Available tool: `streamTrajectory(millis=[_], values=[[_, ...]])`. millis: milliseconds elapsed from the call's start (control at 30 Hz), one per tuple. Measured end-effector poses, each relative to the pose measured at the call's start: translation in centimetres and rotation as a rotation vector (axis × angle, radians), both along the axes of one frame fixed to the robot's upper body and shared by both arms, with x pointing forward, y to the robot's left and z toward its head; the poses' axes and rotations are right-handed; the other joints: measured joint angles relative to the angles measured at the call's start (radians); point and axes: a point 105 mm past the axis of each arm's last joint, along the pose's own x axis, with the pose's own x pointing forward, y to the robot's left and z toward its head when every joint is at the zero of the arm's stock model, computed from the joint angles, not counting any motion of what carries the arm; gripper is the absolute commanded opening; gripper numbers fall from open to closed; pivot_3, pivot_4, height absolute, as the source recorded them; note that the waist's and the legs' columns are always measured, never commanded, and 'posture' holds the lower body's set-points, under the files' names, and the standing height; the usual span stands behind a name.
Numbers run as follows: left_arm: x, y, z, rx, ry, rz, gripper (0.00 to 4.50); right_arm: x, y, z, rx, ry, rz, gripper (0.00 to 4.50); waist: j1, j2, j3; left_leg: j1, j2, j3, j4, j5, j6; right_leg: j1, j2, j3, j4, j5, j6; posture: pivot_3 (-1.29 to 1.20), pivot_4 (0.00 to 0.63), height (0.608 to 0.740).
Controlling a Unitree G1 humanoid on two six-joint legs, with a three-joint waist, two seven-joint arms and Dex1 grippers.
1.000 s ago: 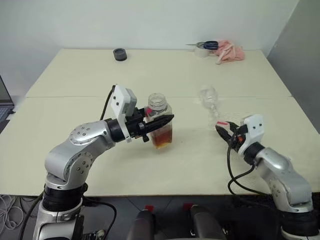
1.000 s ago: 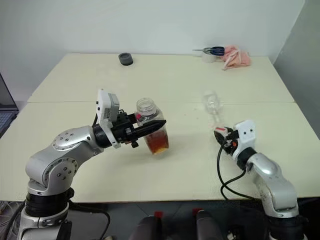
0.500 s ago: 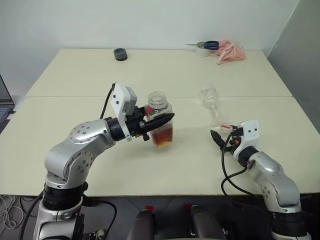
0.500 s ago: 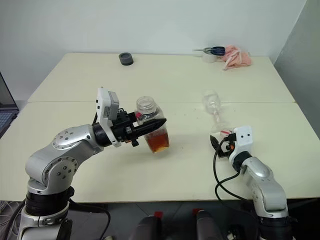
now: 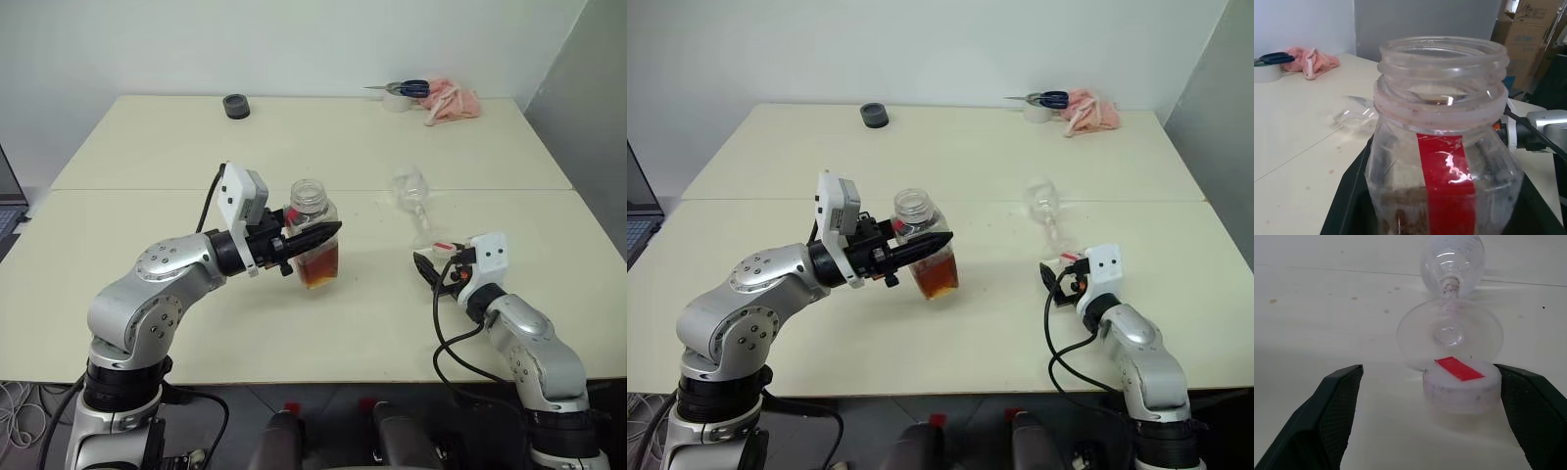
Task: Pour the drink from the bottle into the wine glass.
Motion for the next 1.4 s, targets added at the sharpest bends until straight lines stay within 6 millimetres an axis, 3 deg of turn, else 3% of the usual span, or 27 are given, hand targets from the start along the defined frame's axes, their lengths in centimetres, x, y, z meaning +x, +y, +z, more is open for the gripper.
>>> streamTrajectory(millis=[167, 333, 533, 667, 1067, 1333, 1400], values=[[3.5, 2.7, 0.1, 0.008, -0.012, 0.218, 1.82, 0.0, -0.1, 0.0, -0.001, -0.001, -0.003, 4.47, 0.001, 0.000, 0.000, 0.000, 0.000, 0.000, 0.000, 0.000, 0.000, 0.000, 0.000, 0.000, 0.000, 0.000, 0.000, 0.00, 0.150, 0.740], [8.4, 9.8, 1.1, -0.014, -0.058, 0.631, 1.82, -0.1, -0.2, 0.2, 0.000, -0.003, -0.006, 4.47, 0.000, 0.000, 0.000, 0.000, 0.000, 0.000, 0.000, 0.000, 0.000, 0.000, 0.000, 0.000, 0.000, 0.000, 0.000, 0.00, 0.150, 0.740], [10.7, 17.4, 0.5, -0.059, -0.087, 0.970, 1.82, -0.2, 0.0, 0.3, 0.001, -0.002, -0.001, 4.47, 0.005, 0.000, 0.000, 0.000, -0.001, 0.000, 0.000, 0.000, 0.000, 0.000, -0.001, -0.001, 0.000, 0.000, 0.000, 0.00, 0.150, 0.740], [11.0, 20.8, -1.0, -0.099, -0.089, 1.105, 1.82, -0.2, 0.0, 0.3, 0.001, 0.000, 0.000, 4.47, 0.005, 0.000, 0.000, -0.001, -0.001, -0.001, 0.000, 0.000, 0.000, 0.000, -0.001, -0.001, 0.000, 0.000, 0.000, 0.00, 0.150, 0.740], [11.4, 21.2, -4.5, -0.154, -0.074, 1.071, 1.82, -0.1, 0.2, 0.6, 0.004, -0.005, 0.007, 4.47, 0.004, -0.001, -0.001, -0.001, -0.001, -0.001, 0.000, 0.000, 0.000, 0.000, -0.001, -0.002, 0.001, 0.000, 0.000, 0.00, 0.150, 0.740], [11.3, 21.0, -4.8, -0.128, -0.111, 1.049, 1.82, -0.1, 0.2, 0.6, 0.005, -0.001, 0.008, 4.47, 0.004, -0.001, -0.001, 0.000, -0.001, -0.001, 0.000, 0.000, 0.000, 0.000, -0.001, -0.002, 0.001, 0.000, 0.000, 0.00, 0.150, 0.740], [11.3, 21.1, -4.9, -0.125, -0.115, 1.051, 2.51, -0.1, 0.2, 0.6, 0.004, -0.001, 0.009, 4.50, 0.004, -0.001, -0.001, 0.000, -0.001, -0.001, 0.000, 0.000, 0.000, 0.000, -0.001, -0.002, 0.001, 0.000, 0.000, 0.00, 0.150, 0.740]])
